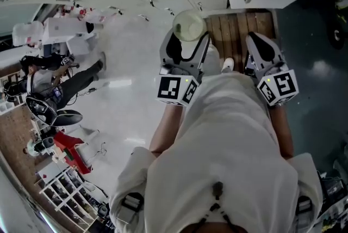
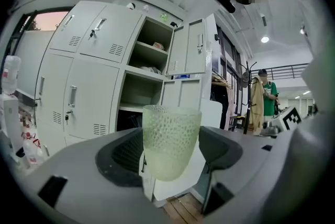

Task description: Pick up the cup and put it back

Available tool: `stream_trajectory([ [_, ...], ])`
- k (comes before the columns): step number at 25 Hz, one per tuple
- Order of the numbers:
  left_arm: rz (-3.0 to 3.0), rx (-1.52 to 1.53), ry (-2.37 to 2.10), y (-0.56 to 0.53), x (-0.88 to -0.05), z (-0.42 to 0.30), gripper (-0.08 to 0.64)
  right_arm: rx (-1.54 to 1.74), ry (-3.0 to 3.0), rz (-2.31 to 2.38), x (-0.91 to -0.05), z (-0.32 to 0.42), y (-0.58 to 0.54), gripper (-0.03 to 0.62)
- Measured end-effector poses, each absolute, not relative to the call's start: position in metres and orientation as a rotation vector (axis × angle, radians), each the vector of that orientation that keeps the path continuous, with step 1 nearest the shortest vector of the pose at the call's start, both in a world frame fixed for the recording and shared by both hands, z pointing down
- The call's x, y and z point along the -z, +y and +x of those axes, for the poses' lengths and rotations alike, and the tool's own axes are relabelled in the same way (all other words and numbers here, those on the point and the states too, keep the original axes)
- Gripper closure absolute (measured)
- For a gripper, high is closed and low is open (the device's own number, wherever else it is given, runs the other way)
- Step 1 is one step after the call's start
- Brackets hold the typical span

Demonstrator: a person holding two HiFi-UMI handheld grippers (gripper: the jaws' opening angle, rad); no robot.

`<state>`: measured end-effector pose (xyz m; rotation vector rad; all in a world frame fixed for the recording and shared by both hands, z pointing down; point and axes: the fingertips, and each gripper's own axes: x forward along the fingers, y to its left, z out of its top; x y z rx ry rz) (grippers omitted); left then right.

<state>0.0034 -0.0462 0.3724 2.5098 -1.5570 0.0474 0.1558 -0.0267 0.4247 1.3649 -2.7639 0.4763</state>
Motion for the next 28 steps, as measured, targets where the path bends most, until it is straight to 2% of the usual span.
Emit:
stream_trajectory([
  [28, 2.473, -0.002, -1.624, -0.026, -0.378, -0.018, 0.225, -0.438, -2.755, 1.301, -0.428, 0.137, -0.013, 0.565],
])
